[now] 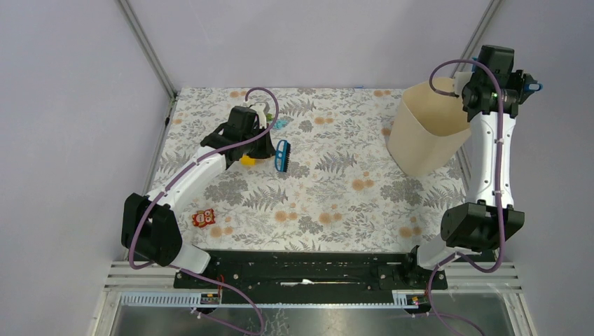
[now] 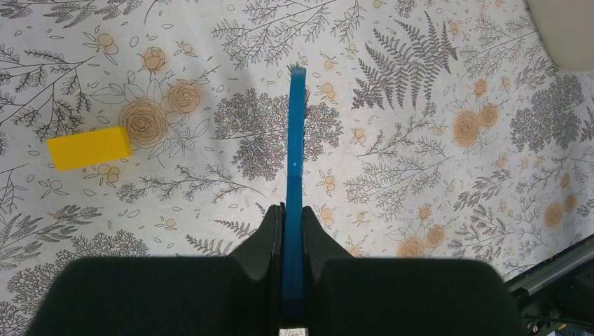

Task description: Sweep away the paper scraps from the table

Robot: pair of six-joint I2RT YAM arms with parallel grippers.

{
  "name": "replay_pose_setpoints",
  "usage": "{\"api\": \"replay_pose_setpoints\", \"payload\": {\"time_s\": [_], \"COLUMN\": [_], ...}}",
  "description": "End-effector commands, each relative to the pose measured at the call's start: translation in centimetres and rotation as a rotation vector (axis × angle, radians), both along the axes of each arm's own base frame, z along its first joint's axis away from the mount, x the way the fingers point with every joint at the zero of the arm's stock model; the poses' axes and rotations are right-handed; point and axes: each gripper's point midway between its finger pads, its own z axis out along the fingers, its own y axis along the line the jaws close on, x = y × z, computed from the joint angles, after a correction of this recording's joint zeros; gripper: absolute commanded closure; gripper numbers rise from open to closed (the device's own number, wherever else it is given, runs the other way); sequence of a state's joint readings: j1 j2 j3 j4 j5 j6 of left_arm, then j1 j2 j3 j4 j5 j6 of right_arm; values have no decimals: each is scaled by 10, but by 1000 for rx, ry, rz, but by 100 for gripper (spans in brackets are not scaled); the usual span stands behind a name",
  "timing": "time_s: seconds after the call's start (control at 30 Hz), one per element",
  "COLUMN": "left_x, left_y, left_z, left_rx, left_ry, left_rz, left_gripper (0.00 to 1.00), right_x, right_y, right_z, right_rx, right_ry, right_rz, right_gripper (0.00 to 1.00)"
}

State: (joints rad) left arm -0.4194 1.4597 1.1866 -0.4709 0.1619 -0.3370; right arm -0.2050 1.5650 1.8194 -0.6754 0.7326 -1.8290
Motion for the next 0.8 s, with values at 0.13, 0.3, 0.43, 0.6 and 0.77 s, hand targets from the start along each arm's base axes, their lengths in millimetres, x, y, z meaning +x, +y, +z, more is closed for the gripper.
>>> {"api": "replay_pose_setpoints", "payload": {"time_s": [0.13,0.3,0.43,0.6,0.77], "left_x": [4,3,7,12,22], "left_y": [1,0,1,5,9], "left_z": [26,26,21,14,17], "left_rx": [-27,-28,-20,11,16], "left_ry": [-83,-82,-88,-92,-139], "left_rz": [-9,-10,1,10,51], "left_gripper": [100,100,100,100,100], "right_x": [-9,4,3,-13,-54], "right_y": [4,32,69,123,211], "right_z": [51,50,15,-37,-92], "right_rx": [-23,224,565,942,1349], "right_ry": [-138,-301,-315,-249,0], "right_rz": [31,156,175,169,148], "right_gripper": [100,100,100,100,100]}}
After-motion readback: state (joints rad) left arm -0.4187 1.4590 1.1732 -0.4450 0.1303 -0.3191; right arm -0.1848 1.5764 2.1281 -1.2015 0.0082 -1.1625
